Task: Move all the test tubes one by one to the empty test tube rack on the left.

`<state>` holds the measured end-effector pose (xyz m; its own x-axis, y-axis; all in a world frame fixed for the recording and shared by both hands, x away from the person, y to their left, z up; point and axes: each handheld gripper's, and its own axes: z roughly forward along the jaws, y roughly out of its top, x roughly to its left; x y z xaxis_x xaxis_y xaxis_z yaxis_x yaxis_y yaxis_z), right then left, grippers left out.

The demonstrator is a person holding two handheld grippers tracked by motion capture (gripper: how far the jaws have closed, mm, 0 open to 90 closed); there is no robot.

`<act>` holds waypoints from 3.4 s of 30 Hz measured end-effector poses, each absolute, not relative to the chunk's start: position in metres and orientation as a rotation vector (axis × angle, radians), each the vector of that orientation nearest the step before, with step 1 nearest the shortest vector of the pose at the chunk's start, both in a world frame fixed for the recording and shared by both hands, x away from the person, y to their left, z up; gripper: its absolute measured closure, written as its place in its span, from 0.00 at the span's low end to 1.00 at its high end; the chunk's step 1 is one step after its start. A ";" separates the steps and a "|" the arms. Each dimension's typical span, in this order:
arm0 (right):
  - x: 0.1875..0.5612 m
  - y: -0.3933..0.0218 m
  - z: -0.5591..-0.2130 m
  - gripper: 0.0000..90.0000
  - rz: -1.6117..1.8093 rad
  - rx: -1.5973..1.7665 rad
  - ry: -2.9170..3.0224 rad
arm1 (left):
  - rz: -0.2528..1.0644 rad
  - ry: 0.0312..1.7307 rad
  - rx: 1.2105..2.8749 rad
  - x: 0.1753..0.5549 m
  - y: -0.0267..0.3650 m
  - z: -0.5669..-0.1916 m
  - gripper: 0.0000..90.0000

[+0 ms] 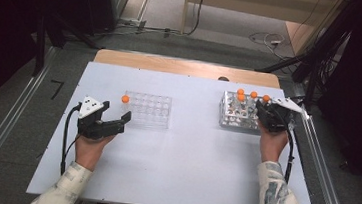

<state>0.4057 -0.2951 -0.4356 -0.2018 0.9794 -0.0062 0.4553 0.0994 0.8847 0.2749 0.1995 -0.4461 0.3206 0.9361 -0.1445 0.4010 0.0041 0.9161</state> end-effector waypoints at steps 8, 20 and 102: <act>0.398 -0.294 -0.409 0.80 1.072 1.355 1.733 | 0.664 1.243 1.588 0.274 0.198 -0.444 0.17; 0.369 -0.289 -0.387 0.80 1.112 1.299 1.789 | 0.675 1.227 1.594 0.271 0.193 -0.442 0.17; 0.294 -0.067 -0.446 0.80 1.335 0.780 2.378 | 0.550 1.026 1.660 0.257 0.141 -0.423 0.18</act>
